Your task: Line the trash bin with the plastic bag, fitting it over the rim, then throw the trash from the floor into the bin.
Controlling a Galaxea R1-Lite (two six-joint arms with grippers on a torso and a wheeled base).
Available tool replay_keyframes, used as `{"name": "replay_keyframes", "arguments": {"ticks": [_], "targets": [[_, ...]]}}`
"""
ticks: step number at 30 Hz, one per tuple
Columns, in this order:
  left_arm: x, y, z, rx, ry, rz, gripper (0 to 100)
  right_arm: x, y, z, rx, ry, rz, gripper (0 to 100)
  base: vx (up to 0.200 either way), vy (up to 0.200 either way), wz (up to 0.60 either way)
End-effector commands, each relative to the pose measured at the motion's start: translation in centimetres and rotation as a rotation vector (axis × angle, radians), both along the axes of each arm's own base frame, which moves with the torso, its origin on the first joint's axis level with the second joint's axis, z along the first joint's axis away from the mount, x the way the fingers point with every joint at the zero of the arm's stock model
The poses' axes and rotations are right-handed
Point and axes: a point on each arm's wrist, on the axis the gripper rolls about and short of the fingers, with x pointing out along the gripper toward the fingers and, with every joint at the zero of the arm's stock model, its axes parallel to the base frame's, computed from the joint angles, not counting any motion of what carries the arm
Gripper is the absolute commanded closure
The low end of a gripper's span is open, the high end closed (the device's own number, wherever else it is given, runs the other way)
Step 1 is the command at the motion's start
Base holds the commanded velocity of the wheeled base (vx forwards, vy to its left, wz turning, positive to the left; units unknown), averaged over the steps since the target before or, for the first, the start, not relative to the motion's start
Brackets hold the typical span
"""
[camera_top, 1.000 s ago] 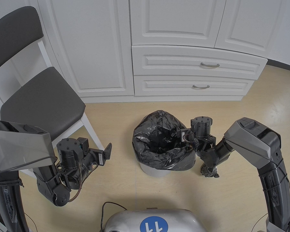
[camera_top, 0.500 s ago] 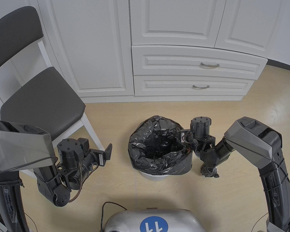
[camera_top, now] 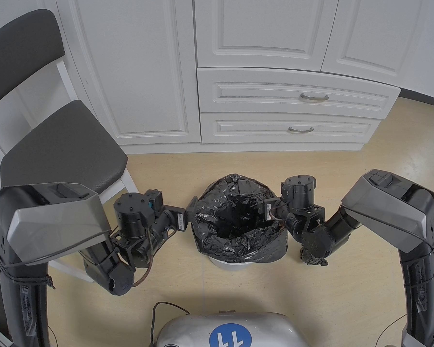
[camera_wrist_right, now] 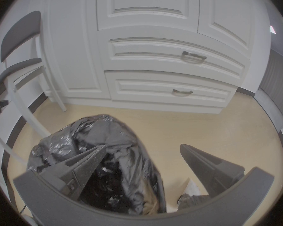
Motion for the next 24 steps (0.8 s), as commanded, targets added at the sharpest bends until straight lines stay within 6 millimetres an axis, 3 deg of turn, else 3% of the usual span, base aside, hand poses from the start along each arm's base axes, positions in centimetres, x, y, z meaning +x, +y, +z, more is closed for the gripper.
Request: {"name": "replay_keyframes", "arguments": {"ticks": [1,4,11,21,24], "targets": [[0.6,-2.5,-2.7,0.031,0.071,-0.098,0,-4.2,0.4,0.1,-0.034,0.089,0.087,0,0.0,0.0,0.0],[0.4,-2.6,-3.0,0.038,0.094,-0.11,0,-7.3,0.1,-1.3,-0.092,0.182,0.137,0,0.0,0.0,0.0],[-0.5,-2.4,-3.5,0.048,0.118,-0.117,0,-10.9,-1.4,-2.9,-0.239,0.298,0.189,0,0.0,0.0,0.0],[-0.6,-2.4,-4.2,0.047,0.118,-0.118,0,-13.4,-2.2,-0.9,-0.28,0.288,0.242,0,0.0,0.0,0.0],[-0.6,-2.5,-4.2,0.048,0.119,-0.12,0,-13.9,-2.7,-1.3,-0.32,0.313,0.289,0,0.0,0.0,0.0]]}}
